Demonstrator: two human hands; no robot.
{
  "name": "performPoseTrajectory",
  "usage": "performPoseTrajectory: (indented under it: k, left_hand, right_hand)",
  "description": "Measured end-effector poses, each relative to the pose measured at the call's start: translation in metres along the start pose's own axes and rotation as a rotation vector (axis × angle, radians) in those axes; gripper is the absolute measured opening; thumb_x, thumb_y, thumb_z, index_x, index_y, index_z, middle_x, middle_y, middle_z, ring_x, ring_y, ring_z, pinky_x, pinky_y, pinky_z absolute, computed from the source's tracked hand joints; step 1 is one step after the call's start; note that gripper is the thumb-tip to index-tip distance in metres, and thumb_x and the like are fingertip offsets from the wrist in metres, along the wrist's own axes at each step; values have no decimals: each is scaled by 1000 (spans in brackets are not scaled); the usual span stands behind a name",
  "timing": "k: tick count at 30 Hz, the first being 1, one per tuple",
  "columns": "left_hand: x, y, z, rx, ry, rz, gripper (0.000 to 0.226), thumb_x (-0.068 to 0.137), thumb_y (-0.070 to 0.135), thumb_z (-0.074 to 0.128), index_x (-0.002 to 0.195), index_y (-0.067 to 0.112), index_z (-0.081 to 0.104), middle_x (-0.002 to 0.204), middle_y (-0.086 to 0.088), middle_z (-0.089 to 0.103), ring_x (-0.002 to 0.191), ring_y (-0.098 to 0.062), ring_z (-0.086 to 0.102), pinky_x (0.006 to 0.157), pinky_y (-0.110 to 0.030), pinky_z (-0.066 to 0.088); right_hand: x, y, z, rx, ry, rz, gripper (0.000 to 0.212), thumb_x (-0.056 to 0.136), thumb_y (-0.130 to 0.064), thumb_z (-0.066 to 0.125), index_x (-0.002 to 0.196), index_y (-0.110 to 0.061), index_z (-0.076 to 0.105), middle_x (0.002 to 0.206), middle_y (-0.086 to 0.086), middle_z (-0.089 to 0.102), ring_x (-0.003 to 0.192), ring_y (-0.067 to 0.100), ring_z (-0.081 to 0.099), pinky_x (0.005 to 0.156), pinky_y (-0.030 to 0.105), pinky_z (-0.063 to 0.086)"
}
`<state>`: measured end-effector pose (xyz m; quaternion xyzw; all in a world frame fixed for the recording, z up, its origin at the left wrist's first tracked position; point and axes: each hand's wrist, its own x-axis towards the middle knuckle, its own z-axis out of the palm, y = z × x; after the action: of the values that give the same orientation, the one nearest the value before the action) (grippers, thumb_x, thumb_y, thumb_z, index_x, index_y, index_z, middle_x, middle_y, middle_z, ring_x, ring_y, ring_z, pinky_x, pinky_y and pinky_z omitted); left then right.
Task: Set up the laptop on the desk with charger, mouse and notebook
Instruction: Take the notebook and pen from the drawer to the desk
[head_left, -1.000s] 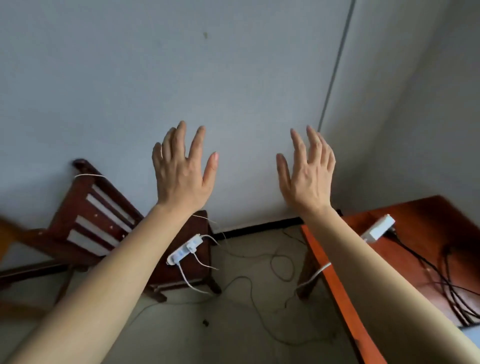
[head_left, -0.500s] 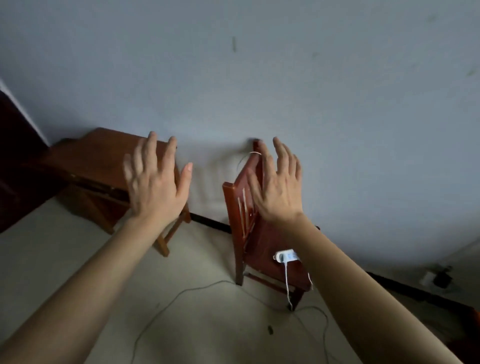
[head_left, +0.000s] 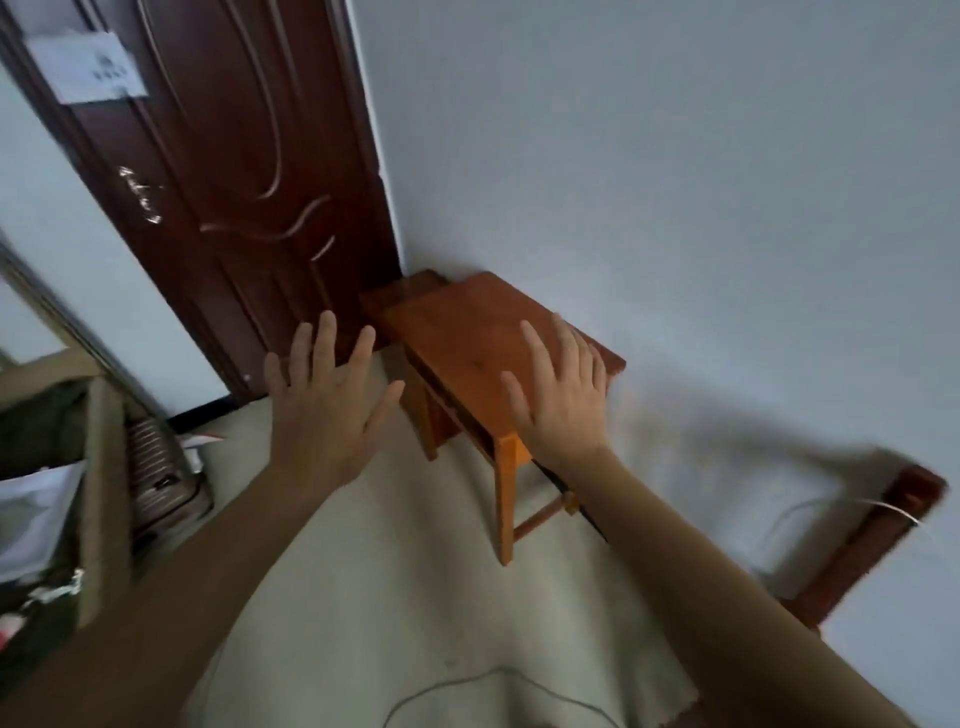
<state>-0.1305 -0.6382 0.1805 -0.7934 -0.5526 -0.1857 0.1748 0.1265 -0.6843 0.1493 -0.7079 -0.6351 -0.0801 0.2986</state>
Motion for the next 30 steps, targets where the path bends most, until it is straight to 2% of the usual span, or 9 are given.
performPoseTrajectory:
  k: [3,8,11,14,18,21,23,27,30]
  left_hand:
    - [29,-34,18,37,19,-50,69,96,60,32,152,20,35,160,-20,23,144,-42,23,109,-66,24]
    - [63,-104,66,34,30,-203,70,97,63,29,154,22,31,162,-18,18,147,-41,18,110,-66,24]
    - [79,-155,101,28,30,-278,70,97,63,28,155,23,29,163,-17,15,148,-41,18,111,-67,23]
    - [110,-217,143,40,20,-273,70,98,62,29,155,21,28,163,-19,16,147,-42,19,110,-67,24]
    - [182,-281,176,-6,21,-318,69,98,59,35,154,19,31,162,-20,19,146,-44,21,108,-67,26]
    - [251,-320,195,-49,-4,-260,71,97,61,31,154,20,28,162,-19,18,146,-42,20,109,-67,24]
    - [296,-339,208,-73,-14,-216,72,97,63,28,155,21,26,161,-19,18,146,-41,21,108,-66,25]
    - [374,-364,244,-141,-43,-175,73,97,62,29,156,20,22,162,-19,16,146,-42,21,108,-67,28]
    - [427,-374,277,-164,-66,-137,74,97,63,26,157,20,19,163,-19,12,148,-41,16,108,-66,28]
  right_hand:
    - [63,-19,45,4,-96,-81,59,104,-55,28,156,-27,27,166,13,20,152,33,19,122,51,10]
    - [150,-74,128,49,-181,-214,62,104,-54,30,159,-25,23,168,14,12,154,33,11,123,47,10]
    - [190,-109,185,54,-240,-282,64,103,-57,27,159,-27,19,169,12,4,155,31,5,123,44,5]
    - [234,-146,246,19,-264,-335,67,103,-61,24,160,-28,13,169,11,-1,156,29,0,122,42,-1]
    - [297,-186,300,-1,-258,-322,69,103,-61,27,161,-29,9,170,9,-4,156,27,-4,122,40,-4]
    - [354,-208,328,-37,-223,-271,69,102,-62,28,161,-30,7,170,8,-2,156,28,-1,123,44,2]
    - [389,-212,339,-41,-194,-218,68,102,-64,24,160,-31,8,170,7,0,156,28,0,122,44,2]
    - [451,-206,367,-80,-111,-141,67,102,-66,22,160,-33,11,169,4,4,155,25,0,117,41,-6]
    - [496,-197,394,-61,-89,-94,67,103,-66,21,160,-34,10,169,5,5,155,26,0,117,42,-3]
